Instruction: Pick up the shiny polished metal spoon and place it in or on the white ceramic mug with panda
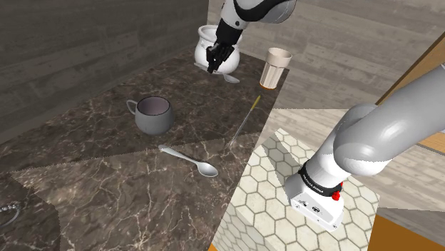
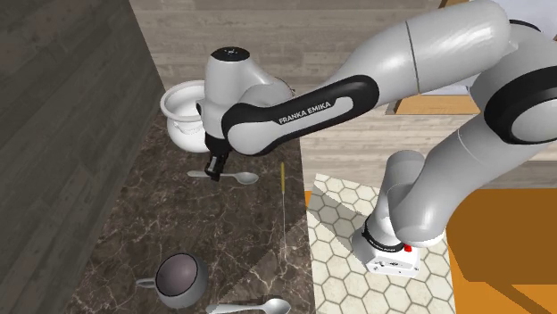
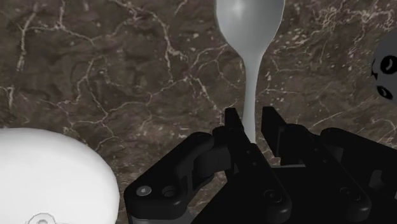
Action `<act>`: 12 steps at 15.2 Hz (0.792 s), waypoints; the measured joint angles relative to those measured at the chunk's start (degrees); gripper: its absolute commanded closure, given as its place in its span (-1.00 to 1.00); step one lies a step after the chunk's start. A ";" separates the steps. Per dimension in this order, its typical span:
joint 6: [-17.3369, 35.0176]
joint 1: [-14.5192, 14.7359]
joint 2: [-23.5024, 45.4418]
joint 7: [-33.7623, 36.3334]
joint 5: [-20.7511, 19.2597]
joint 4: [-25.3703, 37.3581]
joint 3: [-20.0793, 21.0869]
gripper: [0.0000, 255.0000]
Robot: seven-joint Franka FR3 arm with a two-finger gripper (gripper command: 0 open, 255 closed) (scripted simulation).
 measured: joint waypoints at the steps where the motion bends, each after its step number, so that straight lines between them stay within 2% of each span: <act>1: -0.76 -0.07 -0.11 0.00 -0.09 0.64 -0.08 1.00; 7: -5.52 -0.27 -1.37 0.66 -0.62 4.17 -0.11 1.00; 12: -5.60 1.63 0.25 6.51 -0.75 6.51 3.87 1.00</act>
